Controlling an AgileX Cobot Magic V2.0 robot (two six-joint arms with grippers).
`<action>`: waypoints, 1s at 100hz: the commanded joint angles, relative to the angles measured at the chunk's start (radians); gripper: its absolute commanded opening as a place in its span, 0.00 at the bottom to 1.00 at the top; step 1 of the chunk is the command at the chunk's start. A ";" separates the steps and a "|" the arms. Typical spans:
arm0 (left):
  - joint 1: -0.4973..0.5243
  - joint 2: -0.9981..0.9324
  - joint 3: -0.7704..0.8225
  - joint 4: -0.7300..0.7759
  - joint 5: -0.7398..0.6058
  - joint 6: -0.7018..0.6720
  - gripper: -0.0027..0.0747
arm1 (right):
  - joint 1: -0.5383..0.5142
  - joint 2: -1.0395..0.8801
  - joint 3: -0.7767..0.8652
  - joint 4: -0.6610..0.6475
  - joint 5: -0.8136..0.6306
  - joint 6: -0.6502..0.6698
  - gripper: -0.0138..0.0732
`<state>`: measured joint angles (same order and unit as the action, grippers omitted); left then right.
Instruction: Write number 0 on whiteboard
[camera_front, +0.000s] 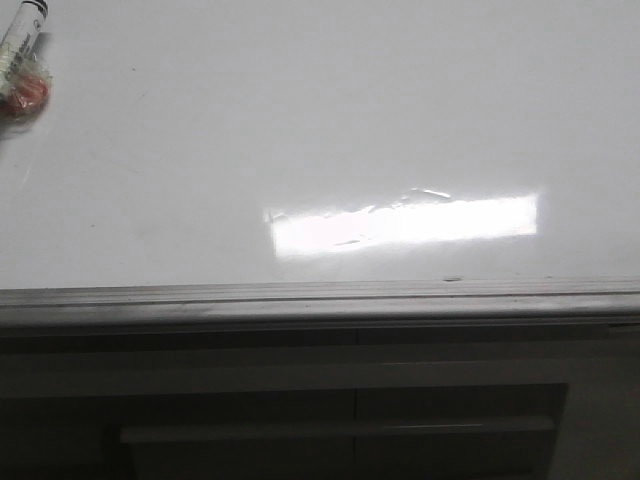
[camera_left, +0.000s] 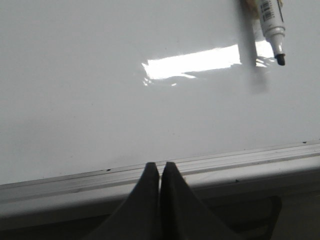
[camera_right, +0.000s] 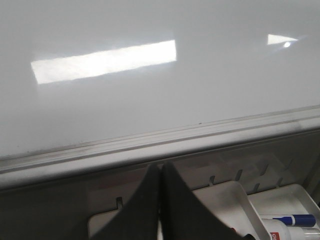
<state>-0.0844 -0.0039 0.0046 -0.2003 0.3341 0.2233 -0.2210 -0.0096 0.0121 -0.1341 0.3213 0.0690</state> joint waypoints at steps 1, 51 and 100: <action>0.003 -0.027 0.031 -0.007 -0.047 -0.007 0.01 | 0.000 -0.018 0.012 -0.013 -0.022 -0.006 0.08; 0.003 -0.027 0.031 -0.007 -0.047 -0.007 0.01 | 0.000 -0.018 0.012 -0.013 -0.022 -0.006 0.08; 0.003 -0.027 0.031 -0.007 -0.047 -0.007 0.01 | 0.000 -0.018 0.012 -0.015 -0.077 -0.006 0.08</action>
<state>-0.0844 -0.0039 0.0046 -0.2003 0.3341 0.2233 -0.2210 -0.0096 0.0121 -0.1341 0.3151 0.0690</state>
